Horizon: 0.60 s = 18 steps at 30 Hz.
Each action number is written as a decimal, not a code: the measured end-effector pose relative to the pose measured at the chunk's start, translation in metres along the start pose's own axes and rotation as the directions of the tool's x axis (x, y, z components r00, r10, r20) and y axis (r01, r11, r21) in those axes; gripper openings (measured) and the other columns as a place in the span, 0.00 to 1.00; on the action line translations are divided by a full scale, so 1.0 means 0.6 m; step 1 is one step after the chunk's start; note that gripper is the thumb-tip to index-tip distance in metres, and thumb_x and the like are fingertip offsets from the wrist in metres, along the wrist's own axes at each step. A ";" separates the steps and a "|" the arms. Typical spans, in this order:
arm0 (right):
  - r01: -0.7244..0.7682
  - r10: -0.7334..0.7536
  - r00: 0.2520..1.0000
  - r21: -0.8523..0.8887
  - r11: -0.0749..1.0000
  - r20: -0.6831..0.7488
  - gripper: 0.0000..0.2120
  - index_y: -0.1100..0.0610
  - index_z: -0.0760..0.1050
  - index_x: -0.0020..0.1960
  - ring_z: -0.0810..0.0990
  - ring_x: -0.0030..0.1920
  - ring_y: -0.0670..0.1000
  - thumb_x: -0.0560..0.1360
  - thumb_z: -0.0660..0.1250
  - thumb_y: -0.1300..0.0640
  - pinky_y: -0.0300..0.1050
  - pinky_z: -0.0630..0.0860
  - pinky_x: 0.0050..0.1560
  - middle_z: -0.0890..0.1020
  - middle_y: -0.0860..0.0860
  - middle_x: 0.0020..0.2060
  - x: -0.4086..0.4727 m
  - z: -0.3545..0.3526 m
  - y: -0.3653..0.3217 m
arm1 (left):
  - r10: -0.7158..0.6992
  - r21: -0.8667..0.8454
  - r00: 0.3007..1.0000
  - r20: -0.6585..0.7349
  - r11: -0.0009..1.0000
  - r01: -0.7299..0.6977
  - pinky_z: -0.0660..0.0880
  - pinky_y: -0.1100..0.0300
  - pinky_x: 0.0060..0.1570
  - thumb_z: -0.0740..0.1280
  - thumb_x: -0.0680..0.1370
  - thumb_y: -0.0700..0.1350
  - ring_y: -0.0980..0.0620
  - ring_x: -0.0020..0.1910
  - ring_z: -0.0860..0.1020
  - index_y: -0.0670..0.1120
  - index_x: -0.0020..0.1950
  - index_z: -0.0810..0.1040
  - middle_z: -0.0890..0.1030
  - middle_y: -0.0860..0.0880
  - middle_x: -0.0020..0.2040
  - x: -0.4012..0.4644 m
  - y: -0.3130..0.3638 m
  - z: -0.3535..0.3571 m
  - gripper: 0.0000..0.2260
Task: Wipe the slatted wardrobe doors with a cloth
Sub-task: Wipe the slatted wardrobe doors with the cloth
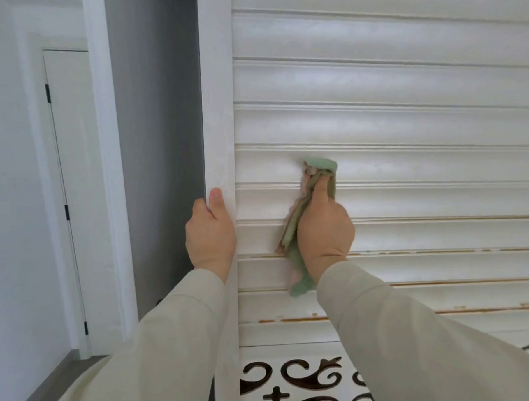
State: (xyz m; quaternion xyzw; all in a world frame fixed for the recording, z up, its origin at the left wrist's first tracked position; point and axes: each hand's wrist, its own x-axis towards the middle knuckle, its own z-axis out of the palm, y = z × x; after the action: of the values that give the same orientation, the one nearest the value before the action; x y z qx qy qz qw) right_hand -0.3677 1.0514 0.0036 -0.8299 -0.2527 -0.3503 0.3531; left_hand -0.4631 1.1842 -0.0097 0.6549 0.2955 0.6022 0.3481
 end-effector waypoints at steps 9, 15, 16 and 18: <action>0.260 -0.256 0.962 -0.031 0.965 0.100 0.30 0.52 0.46 0.81 0.75 0.51 0.58 0.81 0.52 0.59 0.49 0.66 0.40 0.79 0.54 0.52 -0.007 0.009 -0.013 | 0.206 0.151 0.953 -0.220 0.973 -0.176 0.69 0.48 0.53 0.57 0.81 0.51 0.38 0.55 0.74 0.40 0.57 0.72 0.76 0.42 0.55 0.006 0.035 -0.001 0.15; 0.324 -0.323 0.944 -0.002 0.946 0.062 0.28 0.53 0.58 0.78 0.77 0.43 0.60 0.79 0.56 0.59 0.49 0.65 0.34 0.80 0.54 0.43 -0.005 0.017 -0.009 | 0.788 0.279 0.615 -0.019 0.595 -0.754 0.64 0.47 0.71 0.63 0.77 0.44 0.42 0.72 0.67 0.42 0.71 0.72 0.69 0.41 0.73 0.037 0.166 0.053 0.21; 0.346 -0.346 0.938 -0.013 0.938 0.034 0.27 0.55 0.62 0.77 0.78 0.40 0.60 0.78 0.58 0.60 0.49 0.64 0.32 0.80 0.54 0.40 -0.006 0.021 -0.008 | 0.803 0.285 0.593 0.069 0.553 -0.783 0.61 0.46 0.74 0.62 0.79 0.47 0.42 0.74 0.65 0.44 0.73 0.70 0.67 0.42 0.75 0.044 0.171 0.065 0.22; 0.391 -0.391 0.920 -0.051 0.919 0.000 0.28 0.56 0.62 0.77 0.78 0.39 0.60 0.78 0.60 0.60 0.49 0.64 0.30 0.81 0.55 0.40 -0.003 0.027 0.006 | 0.770 0.309 0.607 0.198 0.538 -0.784 0.51 0.47 0.77 0.59 0.81 0.54 0.46 0.78 0.57 0.47 0.77 0.66 0.61 0.45 0.79 0.055 0.160 0.081 0.25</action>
State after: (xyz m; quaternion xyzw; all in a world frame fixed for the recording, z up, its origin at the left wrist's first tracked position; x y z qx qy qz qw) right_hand -0.3596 1.0613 -0.0073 -0.7696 -0.4027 -0.4240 0.2566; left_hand -0.4144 1.1500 0.0860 0.7813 0.0742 0.6148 -0.0776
